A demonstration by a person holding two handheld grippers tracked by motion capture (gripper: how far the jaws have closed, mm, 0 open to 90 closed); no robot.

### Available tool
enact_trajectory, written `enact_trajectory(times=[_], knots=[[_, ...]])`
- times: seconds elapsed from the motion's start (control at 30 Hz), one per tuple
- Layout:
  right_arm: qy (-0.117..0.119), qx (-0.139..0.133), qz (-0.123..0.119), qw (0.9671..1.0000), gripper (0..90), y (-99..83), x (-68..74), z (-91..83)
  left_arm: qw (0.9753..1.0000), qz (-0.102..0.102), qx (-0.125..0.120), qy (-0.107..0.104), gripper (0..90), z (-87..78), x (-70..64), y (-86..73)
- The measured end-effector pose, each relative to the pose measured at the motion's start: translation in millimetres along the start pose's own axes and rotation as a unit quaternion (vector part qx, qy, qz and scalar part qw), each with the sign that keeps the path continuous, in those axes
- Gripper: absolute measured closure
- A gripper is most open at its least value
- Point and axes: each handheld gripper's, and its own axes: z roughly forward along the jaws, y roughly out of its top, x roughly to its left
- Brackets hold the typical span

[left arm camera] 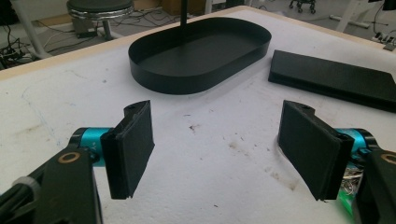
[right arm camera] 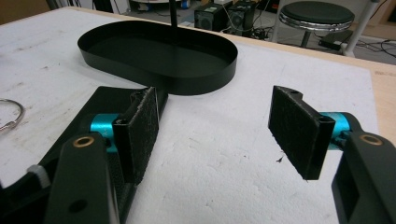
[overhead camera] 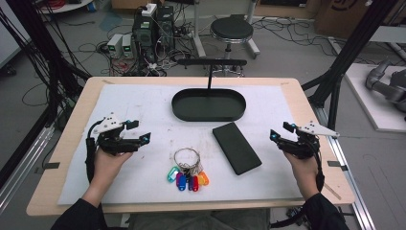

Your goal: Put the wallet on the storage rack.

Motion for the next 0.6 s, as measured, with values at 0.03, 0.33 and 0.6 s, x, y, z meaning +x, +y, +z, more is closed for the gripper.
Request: enact_trajectory(times=[0.03,0.33,0.6], knots=[[0.0,0.0,0.001,1.0,33.9,-0.2,0.8,-0.5,1.0,0.0,0.0,0.0,26.7,-0.1,0.2,-0.1],[0.008,0.014,0.026,0.9995,30.5,-4.0,2.3,-3.4,1.0,0.001,0.0,0.003,26.8,-0.4,-0.2,0.8],[0.017,0.038,0.058,0.9974,30.0,-9.8,8.2,-5.8,1.0,0.005,0.0,0.003,26.8,5.6,-0.9,2.8]])
